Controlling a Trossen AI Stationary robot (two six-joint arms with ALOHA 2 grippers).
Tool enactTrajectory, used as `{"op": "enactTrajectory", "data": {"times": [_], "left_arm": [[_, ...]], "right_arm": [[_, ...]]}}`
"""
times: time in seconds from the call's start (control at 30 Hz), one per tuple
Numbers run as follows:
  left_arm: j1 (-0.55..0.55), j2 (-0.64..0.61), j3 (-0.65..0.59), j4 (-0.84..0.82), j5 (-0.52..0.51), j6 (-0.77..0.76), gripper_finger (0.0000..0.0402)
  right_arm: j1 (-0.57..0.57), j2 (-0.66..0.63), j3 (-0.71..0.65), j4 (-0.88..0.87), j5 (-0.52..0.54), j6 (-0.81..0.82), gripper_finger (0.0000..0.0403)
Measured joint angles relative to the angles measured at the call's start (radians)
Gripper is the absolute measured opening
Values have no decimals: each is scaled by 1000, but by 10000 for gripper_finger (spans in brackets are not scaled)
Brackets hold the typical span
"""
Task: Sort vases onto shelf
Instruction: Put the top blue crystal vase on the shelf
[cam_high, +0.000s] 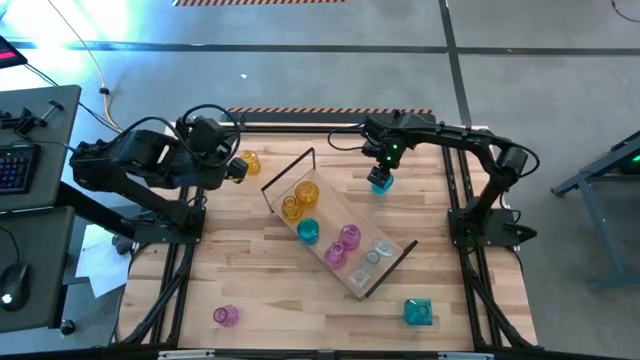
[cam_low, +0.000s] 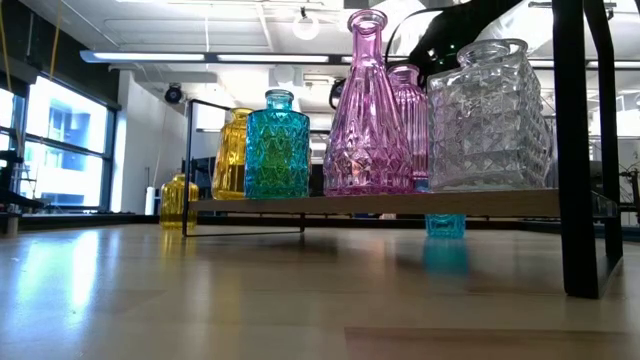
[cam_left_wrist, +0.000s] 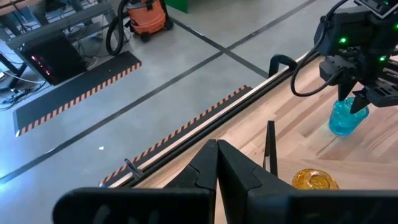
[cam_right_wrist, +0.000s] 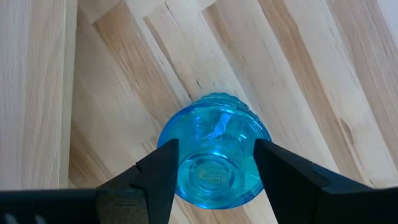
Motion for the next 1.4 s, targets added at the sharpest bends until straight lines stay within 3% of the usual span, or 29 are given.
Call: {"op": "enactTrajectory", "data": {"times": [0.63, 1.03, 1.17, 1.4], "left_arm": [[0, 0, 0, 0, -14, 0, 0], [0, 0, 0, 0, -14, 0, 0], [0, 0, 0, 0, -14, 0, 0], [0, 0, 0, 0, -14, 13, 0]], "right_arm": [[10, -62, -2, -46, -2, 53, 204], [42, -66, 193, -139, 34, 59, 204], [75, -63, 184, -186, 33, 82, 204], [109, -61, 48, -160, 25, 105, 204]]}}
